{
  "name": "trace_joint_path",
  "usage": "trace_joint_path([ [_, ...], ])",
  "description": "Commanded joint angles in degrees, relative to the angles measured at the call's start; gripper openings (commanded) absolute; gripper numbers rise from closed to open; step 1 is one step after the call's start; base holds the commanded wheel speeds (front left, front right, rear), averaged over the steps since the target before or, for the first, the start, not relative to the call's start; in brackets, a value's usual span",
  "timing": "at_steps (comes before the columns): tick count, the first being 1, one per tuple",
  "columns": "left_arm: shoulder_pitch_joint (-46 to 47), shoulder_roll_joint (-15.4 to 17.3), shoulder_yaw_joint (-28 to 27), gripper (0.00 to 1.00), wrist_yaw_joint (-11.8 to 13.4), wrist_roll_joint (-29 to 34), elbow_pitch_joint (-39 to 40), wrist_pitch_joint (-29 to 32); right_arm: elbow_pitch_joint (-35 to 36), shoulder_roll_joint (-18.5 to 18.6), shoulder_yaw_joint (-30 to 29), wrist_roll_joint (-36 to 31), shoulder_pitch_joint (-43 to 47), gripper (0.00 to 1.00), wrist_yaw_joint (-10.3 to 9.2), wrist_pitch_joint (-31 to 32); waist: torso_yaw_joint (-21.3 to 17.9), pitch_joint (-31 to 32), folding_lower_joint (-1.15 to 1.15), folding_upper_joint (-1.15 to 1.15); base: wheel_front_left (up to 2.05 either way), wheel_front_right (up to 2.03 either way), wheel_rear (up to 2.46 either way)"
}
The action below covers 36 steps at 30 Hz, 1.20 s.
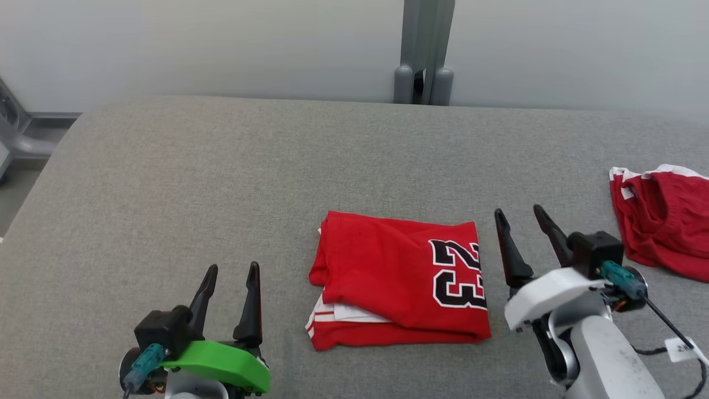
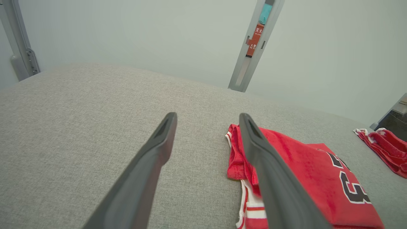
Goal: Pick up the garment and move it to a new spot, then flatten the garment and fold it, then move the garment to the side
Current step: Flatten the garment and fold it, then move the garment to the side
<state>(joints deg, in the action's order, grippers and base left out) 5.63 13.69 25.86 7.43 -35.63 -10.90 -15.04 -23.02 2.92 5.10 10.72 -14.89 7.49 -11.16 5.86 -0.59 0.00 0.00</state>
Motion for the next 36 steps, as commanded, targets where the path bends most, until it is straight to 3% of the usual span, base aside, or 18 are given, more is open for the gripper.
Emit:
trace_joint_path([
  [1, 0.1, -0.2, -0.4, 1.00, 0.0, 0.5, -0.2, -0.1, 1.6, 0.1, -0.9, -0.4, 2.1, 1.00, -0.01, -0.1, -1.5, 1.5, 0.00, 0.00, 0.00, 0.00, 0.00],
  [13, -3.5, -2.0, -3.7, 1.00, -1.8, 2.0, -0.9, -0.2, 11.0, 0.1, -5.9, 0.5, 14.4, 1.00, -0.01, 0.9, -2.8, 3.8, 0.00, 0.00, 0.00, 0.00, 0.00],
  [36, -3.7, -3.8, -6.1, 1.00, -3.9, 5.5, -1.6, -0.2, 10.9, 0.0, -6.1, -1.3, 14.1, 1.00, -0.01, 5.1, -2.0, 3.2, 0.00, 0.00, 0.00, 0.00, 0.00],
])
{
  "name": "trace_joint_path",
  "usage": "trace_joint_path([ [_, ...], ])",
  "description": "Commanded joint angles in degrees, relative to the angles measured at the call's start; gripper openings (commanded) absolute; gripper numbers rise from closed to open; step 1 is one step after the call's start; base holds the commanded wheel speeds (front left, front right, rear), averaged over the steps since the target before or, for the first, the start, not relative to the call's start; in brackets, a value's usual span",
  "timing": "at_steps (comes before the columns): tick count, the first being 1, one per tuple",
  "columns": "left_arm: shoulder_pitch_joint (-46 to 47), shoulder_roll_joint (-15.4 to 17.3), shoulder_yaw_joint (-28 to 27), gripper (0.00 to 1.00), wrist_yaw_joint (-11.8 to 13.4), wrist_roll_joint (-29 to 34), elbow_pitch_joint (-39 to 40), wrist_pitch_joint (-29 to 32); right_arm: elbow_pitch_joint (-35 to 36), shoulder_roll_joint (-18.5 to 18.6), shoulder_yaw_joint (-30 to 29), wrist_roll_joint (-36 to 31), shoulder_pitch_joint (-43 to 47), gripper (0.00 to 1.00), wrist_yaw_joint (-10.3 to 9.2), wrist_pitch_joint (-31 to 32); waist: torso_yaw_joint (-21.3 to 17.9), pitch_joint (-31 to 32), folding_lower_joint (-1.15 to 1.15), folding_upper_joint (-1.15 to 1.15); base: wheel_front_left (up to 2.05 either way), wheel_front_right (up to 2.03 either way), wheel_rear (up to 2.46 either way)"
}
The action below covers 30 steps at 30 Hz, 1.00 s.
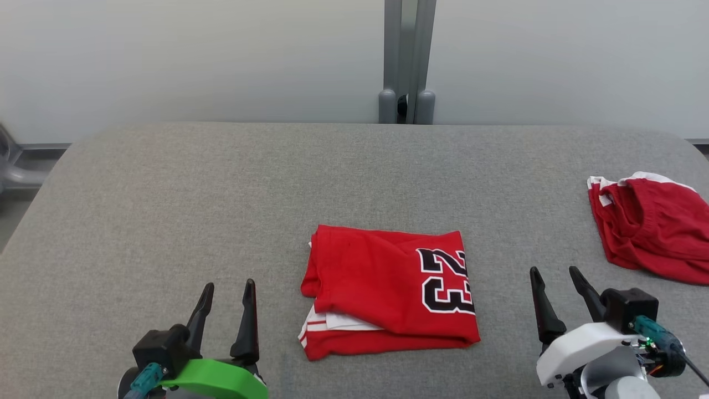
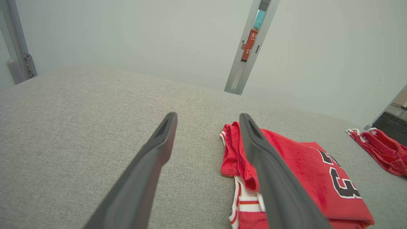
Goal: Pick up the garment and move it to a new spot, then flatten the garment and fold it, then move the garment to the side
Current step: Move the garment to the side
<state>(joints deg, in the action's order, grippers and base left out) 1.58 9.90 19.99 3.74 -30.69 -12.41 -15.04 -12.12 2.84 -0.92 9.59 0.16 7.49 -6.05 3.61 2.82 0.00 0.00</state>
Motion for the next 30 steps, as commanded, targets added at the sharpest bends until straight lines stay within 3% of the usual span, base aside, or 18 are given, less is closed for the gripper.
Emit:
trace_joint_path([
  [1, 0.5, 0.0, -0.2, 1.00, -0.3, 0.7, -0.1, -0.2, -0.3, 0.1, -0.4, -0.3, -1.7, 1.00, -0.01, 0.9, 0.4, -0.4, 0.00, 0.00, 0.00, 0.00, 0.00],
  [19, 3.1, -1.0, -0.5, 1.00, -0.9, 1.7, -0.4, -0.2, -14.2, 0.1, -1.3, 1.6, -14.8, 1.00, -0.01, 17.7, 9.1, -6.7, 0.00, 0.00, 0.00, 0.00, 0.00],
  [30, 3.7, -2.2, -2.2, 1.00, -1.7, 3.0, -0.4, -0.2, -21.8, 0.1, 2.3, 4.4, -16.9, 1.00, 0.00, 17.6, 10.8, -10.0, 0.00, 0.00, 0.00, 0.00, 0.00],
])
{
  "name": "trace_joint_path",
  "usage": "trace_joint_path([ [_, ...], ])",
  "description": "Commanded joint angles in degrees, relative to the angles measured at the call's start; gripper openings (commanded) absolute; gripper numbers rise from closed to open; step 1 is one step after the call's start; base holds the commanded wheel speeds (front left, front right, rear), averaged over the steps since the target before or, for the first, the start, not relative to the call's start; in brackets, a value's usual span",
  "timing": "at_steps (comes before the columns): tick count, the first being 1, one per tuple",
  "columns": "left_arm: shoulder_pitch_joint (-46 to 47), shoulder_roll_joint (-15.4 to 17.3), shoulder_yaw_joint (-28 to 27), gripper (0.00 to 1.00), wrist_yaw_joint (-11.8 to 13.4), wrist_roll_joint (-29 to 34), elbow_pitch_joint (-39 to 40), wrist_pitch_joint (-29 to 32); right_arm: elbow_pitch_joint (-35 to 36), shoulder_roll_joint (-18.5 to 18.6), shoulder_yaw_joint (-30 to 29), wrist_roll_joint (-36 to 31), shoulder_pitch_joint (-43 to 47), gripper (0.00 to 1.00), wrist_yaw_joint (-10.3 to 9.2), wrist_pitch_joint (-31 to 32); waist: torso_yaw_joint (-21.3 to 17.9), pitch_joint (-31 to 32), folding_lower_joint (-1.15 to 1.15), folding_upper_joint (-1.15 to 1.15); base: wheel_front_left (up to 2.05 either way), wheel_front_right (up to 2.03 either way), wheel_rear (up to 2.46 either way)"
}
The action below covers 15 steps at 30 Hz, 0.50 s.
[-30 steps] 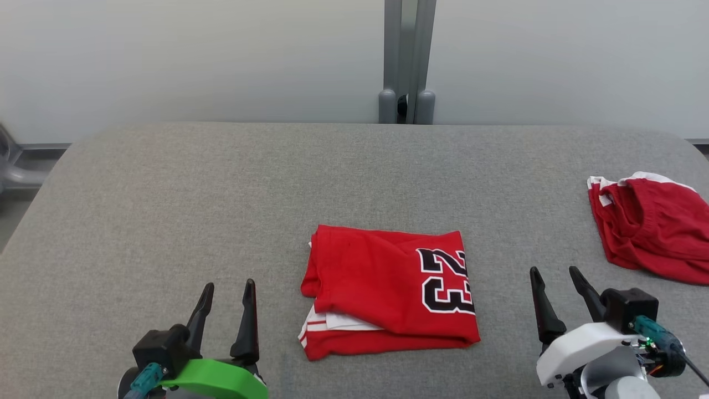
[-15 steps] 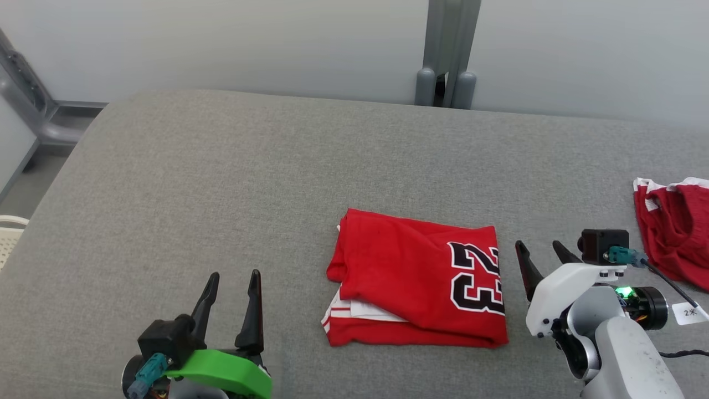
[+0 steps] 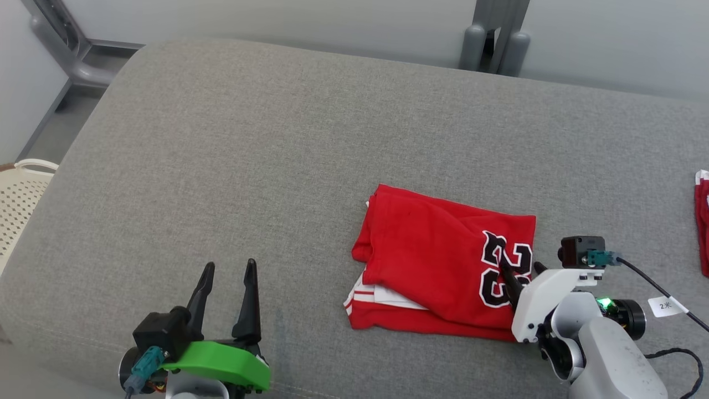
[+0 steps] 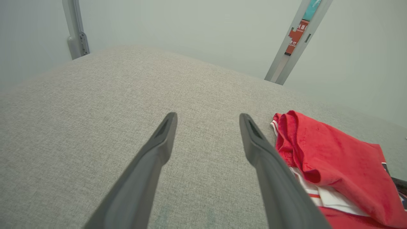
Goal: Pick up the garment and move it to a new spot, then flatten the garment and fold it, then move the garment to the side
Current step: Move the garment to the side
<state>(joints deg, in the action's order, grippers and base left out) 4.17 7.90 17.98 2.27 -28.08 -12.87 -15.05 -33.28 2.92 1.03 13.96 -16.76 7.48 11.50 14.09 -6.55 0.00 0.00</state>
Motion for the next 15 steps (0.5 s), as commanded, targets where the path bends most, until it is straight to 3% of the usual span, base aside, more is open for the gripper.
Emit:
trace_joint_path([
  [1, 1.1, -0.3, -0.3, 1.00, -0.3, 0.6, 0.1, -0.1, -1.0, 0.0, 0.9, 0.1, -0.3, 0.92, 0.01, 0.0, 0.2, -0.8, 0.00, 0.00, 0.00, 0.00, 0.00],
  [2, 1.2, -0.5, -0.3, 1.00, -0.4, 0.7, 0.0, -0.1, -1.6, -0.1, 1.5, -0.1, -0.7, 0.44, 0.01, -0.1, 0.0, -0.9, 0.00, 0.00, 0.00, 0.00, 0.00],
  [4, 1.3, -0.6, -0.5, 1.00, -0.5, 1.0, -0.2, -0.1, -2.4, -0.1, 2.3, -0.2, -1.3, 0.40, 0.00, -0.2, -0.6, -1.1, 0.00, 0.00, 0.00, 0.00, 0.00],
  [5, 1.3, -0.7, -0.5, 1.00, -0.6, 1.1, -0.2, -0.1, -2.7, 0.0, 2.5, 0.0, -1.7, 0.05, 0.00, -0.4, -0.9, -1.1, 0.00, 0.00, 0.00, 0.00, 0.00],
  [6, 1.3, -0.7, -0.6, 1.00, -0.6, 1.2, -0.2, -0.1, -3.0, 0.0, 2.7, 0.4, -2.1, 0.00, 0.00, -0.7, -1.5, -1.2, 0.00, 0.00, 0.00, 0.00, 0.00],
  [15, 1.2, -1.1, -1.4, 1.00, -1.3, 2.2, 0.3, -0.1, -3.3, 0.2, 0.9, 0.0, -6.3, 0.00, -0.05, -3.6, -9.7, -1.7, 0.00, 0.00, 0.00, 0.00, 0.00],
])
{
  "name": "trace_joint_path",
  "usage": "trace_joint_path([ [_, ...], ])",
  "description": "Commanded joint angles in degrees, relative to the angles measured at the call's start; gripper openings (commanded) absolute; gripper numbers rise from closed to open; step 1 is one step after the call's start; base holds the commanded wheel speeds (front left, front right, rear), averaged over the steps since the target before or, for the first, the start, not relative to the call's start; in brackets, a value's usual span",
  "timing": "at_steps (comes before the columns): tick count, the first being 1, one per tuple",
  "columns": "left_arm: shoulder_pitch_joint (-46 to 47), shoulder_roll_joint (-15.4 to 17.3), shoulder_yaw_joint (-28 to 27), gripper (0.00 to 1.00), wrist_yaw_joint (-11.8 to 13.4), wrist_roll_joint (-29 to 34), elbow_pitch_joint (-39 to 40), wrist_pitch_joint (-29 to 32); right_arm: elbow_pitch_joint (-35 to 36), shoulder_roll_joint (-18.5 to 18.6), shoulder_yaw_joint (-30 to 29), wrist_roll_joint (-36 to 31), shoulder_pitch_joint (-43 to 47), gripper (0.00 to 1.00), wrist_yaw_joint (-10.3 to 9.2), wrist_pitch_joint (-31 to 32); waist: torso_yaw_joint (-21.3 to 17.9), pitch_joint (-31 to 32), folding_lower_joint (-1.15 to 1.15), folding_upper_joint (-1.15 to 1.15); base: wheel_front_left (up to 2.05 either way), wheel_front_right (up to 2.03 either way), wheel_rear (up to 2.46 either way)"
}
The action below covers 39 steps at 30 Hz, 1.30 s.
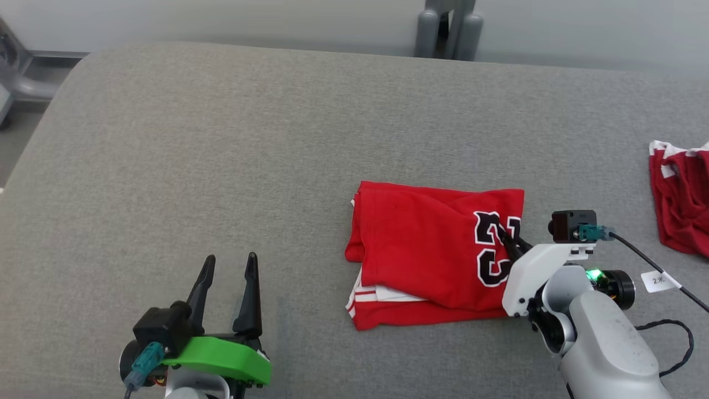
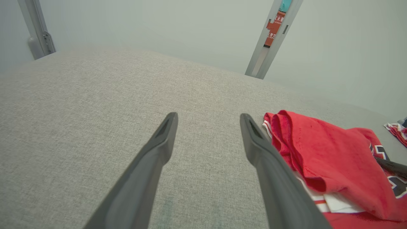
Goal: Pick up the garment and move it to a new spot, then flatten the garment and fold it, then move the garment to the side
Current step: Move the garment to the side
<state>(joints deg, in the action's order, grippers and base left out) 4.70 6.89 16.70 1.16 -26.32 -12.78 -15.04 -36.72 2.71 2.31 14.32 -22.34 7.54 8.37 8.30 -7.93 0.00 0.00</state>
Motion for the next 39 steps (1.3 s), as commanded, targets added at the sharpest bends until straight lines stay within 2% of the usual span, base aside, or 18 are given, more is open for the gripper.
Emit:
trace_joint_path([
  [1, 0.7, -0.1, -0.3, 1.00, -0.2, 0.2, 0.4, -0.2, 0.6, 0.4, -0.6, -1.0, -1.2, 0.00, -0.11, -0.3, -5.7, -0.4, 0.00, 0.00, 0.00, 0.00, 0.00],
  [5, 1.4, 0.2, -0.1, 1.00, -0.5, 0.7, 0.5, -0.1, 2.9, 0.7, -2.2, -3.6, -1.8, 0.00, -0.11, 0.5, -12.0, -1.0, 0.00, 0.00, 0.00, 0.00, 0.00],
  [13, 3.2, 0.5, 1.1, 1.00, -1.0, 1.8, 0.0, 0.0, 9.5, 2.1, -4.5, -4.6, -2.1, 0.00, -0.11, 3.1, -24.3, -2.7, 0.00, 0.00, 0.00, 0.00, 0.00],
  [20, 4.9, 0.9, 2.2, 1.00, -1.3, 2.5, -0.2, 0.6, 13.1, 2.0, -6.4, -4.5, -2.0, 0.00, -0.10, 3.9, -31.2, -3.9, 0.00, 0.00, 0.00, 0.00, 0.00],
  [27, 5.7, 1.1, 3.1, 1.00, -1.6, 2.7, -0.4, 1.2, 13.6, 1.2, -6.0, -4.4, -2.6, 0.00, -0.10, 2.7, -32.5, -4.1, 0.00, 0.00, 0.00, 0.00, 0.00],
  [33, 5.0, 0.9, 3.7, 1.00, -1.3, 2.3, -0.9, 1.3, 13.7, 1.2, -4.7, -4.6, -3.6, 0.00, -0.10, 1.1, -29.9, -3.7, 0.00, 0.00, 0.00, 0.00, 0.00],
  [39, 4.2, 0.5, 3.5, 1.00, -1.1, 1.8, -1.1, 0.9, 13.1, 2.7, -3.3, -5.5, -7.7, 0.00, -0.10, 1.2, -26.2, -3.5, 0.00, 0.00, 0.00, 0.00, 0.00],
])
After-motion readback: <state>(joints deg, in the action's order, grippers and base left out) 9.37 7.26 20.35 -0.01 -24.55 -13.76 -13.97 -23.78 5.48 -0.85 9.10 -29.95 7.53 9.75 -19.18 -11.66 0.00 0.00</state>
